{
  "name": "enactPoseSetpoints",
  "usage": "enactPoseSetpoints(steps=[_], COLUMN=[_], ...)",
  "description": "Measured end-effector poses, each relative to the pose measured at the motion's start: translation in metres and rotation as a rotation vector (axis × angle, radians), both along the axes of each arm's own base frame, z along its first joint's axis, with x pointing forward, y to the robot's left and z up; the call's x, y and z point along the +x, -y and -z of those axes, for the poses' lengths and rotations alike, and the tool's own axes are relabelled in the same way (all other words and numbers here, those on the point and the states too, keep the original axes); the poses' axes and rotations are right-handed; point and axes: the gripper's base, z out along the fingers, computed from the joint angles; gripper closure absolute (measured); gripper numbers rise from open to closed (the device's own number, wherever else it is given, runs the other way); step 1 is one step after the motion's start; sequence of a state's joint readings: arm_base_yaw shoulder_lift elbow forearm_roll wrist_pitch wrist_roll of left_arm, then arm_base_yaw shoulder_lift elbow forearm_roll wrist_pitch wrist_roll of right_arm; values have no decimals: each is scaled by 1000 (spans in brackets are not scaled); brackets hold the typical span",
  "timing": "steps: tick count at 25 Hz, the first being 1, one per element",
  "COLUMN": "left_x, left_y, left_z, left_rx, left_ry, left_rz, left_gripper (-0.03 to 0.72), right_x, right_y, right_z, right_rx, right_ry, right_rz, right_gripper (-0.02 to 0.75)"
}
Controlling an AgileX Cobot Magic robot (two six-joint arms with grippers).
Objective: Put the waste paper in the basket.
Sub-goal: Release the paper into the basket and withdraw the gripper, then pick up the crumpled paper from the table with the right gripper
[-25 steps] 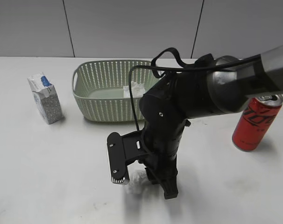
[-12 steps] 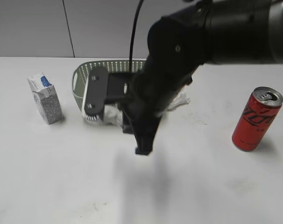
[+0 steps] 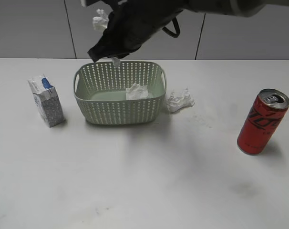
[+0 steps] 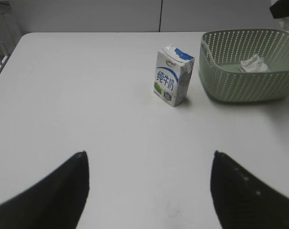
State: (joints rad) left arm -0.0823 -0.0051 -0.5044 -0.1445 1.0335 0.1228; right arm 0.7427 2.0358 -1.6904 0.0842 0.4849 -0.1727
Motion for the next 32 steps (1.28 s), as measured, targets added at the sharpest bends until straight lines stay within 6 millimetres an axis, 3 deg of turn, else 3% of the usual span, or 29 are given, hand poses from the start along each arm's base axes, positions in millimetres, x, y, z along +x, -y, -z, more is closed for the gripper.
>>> enactPoseSetpoints(steps=[3, 6, 8, 13, 14, 17, 21, 27, 32], left_x=[0, 0, 0, 0, 0, 0, 0, 0, 0], left_y=[0, 0, 0, 0, 0, 0, 0, 0, 0], left_z=[0, 0, 0, 0, 0, 0, 0, 0, 0], left_rx=[0, 0, 0, 0, 0, 0, 0, 0, 0], left_ry=[0, 0, 0, 0, 0, 0, 0, 0, 0], left_rz=[0, 0, 0, 0, 0, 0, 0, 0, 0], left_gripper=[100, 100, 100, 100, 100, 100, 100, 100, 100], right_x=[28, 39, 41, 42, 41, 38, 35, 26, 15], right_y=[7, 8, 7, 5, 5, 6, 6, 8, 19], right_z=[25, 49, 64, 87, 87, 84, 60, -16, -51], right_rx=[54, 52, 55, 48, 41, 5, -47, -185, -263], right_ry=[-55, -91, -133, -203, -212, -263, -332, -273, -191], right_rz=[123, 163, 183, 213, 213, 213, 181, -56, -210], right_gripper=[745, 722, 629, 212, 158, 100, 94, 140, 175])
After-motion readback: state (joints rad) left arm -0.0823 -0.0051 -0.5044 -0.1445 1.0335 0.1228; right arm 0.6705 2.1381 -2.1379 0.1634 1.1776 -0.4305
